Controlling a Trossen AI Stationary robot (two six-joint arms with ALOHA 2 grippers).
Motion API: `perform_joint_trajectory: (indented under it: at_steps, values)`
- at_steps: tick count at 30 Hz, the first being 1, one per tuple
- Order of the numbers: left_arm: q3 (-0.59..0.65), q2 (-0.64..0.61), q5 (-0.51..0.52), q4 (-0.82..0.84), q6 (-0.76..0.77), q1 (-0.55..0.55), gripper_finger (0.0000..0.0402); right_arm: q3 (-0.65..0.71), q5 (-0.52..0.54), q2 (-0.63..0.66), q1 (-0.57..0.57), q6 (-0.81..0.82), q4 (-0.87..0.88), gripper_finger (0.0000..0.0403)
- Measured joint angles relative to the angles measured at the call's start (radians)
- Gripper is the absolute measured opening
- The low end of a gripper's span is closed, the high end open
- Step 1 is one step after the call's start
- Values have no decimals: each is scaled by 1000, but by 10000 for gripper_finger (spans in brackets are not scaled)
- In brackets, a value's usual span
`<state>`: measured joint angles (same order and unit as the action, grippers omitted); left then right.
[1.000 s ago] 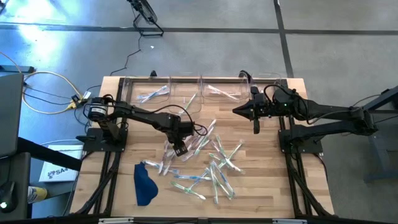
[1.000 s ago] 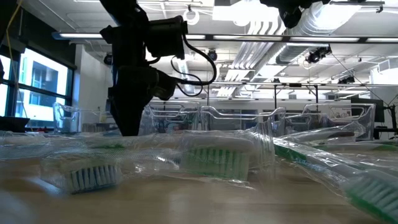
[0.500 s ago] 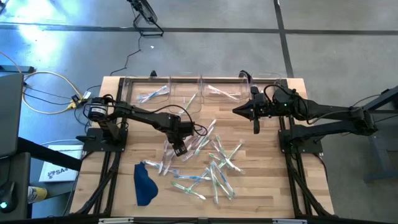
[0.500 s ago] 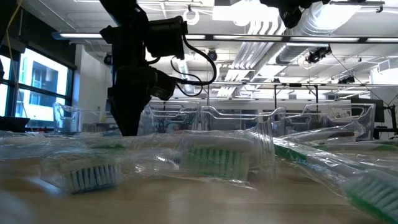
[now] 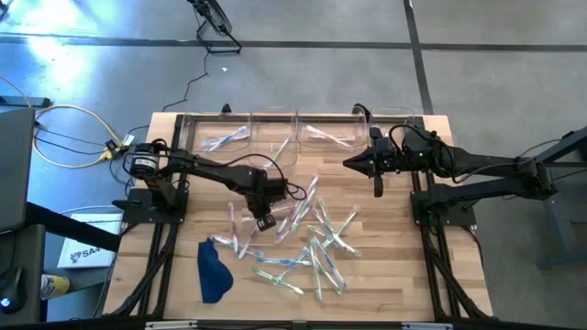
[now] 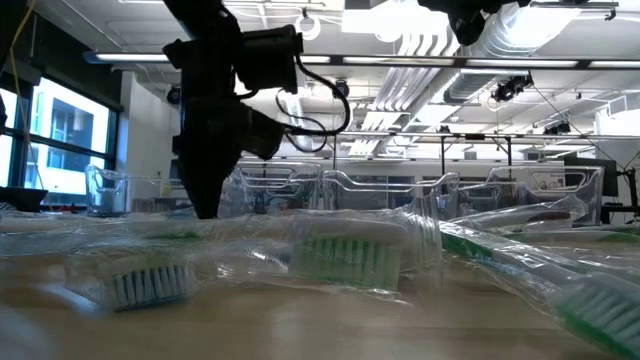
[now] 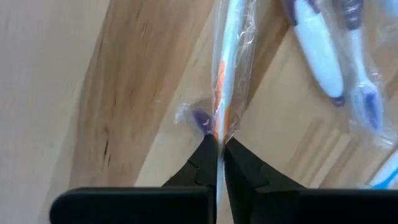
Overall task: Pick & Place Toothbrushes
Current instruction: Put the orange toothbrush into the middle right transparent bin
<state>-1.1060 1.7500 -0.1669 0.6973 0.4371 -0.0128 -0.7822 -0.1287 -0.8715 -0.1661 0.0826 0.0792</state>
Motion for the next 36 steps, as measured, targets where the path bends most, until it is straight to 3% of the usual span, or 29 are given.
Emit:
perform_joint_trajectory:
  at_steps: [11,16,32,36]
  values:
    - [-227,0,93,190,-112,-7,4,0,0,0,0,0,0,9]
    - [-356,0,157,204,-182,-8,4,0,0,0,0,0,0,9]
    - [-775,0,159,203,-536,-148,3,0,-4,0,0,0,-1,9]
    - [-840,0,120,174,-591,-182,3,0,-4,0,0,0,-1,9]
